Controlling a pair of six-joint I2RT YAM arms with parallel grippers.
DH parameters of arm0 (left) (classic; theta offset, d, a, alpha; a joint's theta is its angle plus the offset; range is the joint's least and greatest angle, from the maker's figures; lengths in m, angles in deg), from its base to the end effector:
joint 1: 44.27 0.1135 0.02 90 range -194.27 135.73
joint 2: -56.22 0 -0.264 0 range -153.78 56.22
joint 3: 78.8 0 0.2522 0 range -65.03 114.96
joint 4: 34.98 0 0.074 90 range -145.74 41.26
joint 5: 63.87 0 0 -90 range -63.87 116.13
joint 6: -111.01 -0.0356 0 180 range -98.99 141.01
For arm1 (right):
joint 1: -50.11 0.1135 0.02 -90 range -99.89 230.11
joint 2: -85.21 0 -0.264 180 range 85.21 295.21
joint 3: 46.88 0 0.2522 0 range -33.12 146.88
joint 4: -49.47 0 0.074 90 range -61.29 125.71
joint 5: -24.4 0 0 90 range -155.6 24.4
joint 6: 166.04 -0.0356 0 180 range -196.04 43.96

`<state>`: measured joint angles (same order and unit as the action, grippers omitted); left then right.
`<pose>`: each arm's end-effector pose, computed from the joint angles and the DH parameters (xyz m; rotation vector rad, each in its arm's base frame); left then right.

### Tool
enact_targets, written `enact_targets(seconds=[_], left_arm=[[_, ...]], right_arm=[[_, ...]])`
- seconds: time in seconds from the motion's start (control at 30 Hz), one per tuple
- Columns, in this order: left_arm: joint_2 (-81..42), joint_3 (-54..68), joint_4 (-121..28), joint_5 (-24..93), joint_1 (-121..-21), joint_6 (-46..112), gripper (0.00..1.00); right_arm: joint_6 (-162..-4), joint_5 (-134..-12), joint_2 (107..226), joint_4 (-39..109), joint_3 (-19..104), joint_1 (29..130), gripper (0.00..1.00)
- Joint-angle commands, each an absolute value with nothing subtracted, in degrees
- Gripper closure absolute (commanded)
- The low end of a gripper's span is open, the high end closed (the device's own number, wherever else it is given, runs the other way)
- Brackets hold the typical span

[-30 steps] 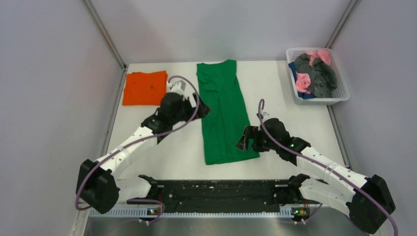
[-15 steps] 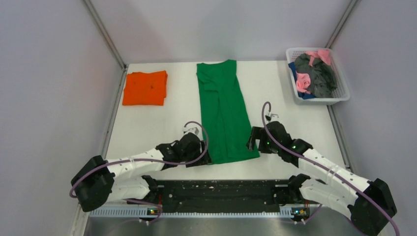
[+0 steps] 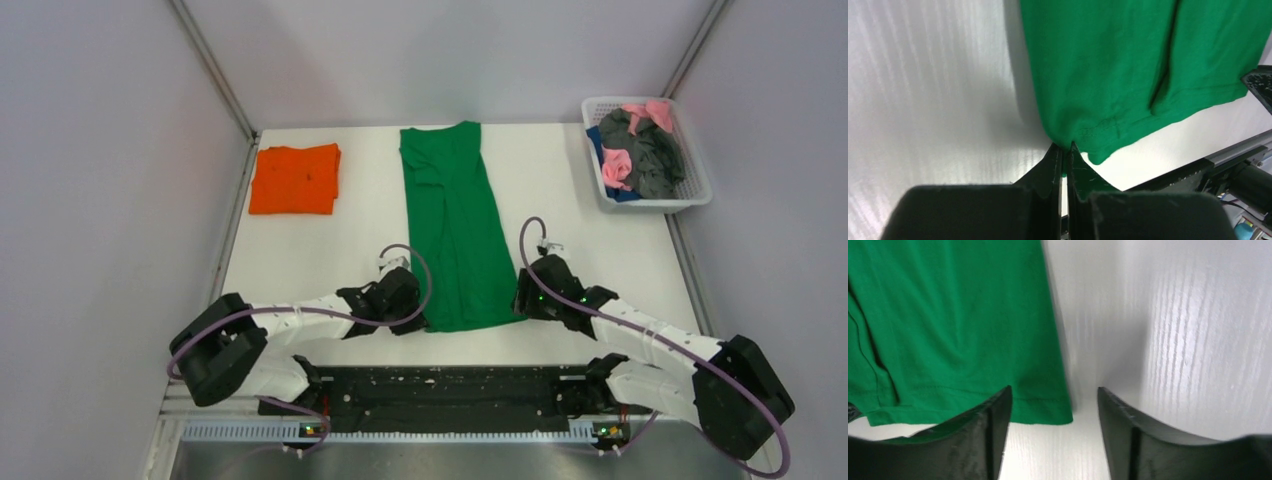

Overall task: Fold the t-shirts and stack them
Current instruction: Grab the bottom of the folded rectangular tshirt with both arms, then fold the folded rectangular tshirt in 1/3 of the way

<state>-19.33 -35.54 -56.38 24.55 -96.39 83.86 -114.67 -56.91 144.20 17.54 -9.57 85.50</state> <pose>0.1434 -0.1827 0.1461 -0.2633 2.6741 -0.7231 0.1524 0.1017 0.1587 0.1344 2.5218 0.3463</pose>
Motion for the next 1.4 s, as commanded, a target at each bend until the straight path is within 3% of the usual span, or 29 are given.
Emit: enact_targets(seconds=[0.0, 0.2, 0.47, 0.63, 0.87, 1.37], left_arm=[[-22.30, -33.27, -56.46, 23.11, -96.57, 83.17, 1.00], [-20.16, -36.22, -56.43, 27.21, -98.66, 84.70, 1.00], [-14.35, -37.77, -62.81, 29.83, -107.71, 89.48, 1.00], [-7.12, -37.79, -59.80, 30.96, -108.17, 87.58, 1.00], [-7.76, -32.69, -57.62, 27.96, -103.83, 81.95, 1.00], [-19.51, -18.72, -54.71, 34.10, -80.52, 69.33, 1.00]], right_arm=[[-114.49, -60.73, 146.87, 21.69, -10.54, 84.81, 0.52], [-114.04, -68.58, 143.23, 18.45, -12.19, 84.82, 0.83], [-119.02, -79.17, 124.12, 6.62, -17.45, 85.04, 0.97], [-121.20, -82.30, 117.46, 4.32, -16.88, 85.27, 0.99], [-120.55, -78.39, 121.03, 8.82, -10.46, 85.29, 0.98], [-112.57, -73.10, 148.82, 18.06, 9.23, 78.08, 1.00]])
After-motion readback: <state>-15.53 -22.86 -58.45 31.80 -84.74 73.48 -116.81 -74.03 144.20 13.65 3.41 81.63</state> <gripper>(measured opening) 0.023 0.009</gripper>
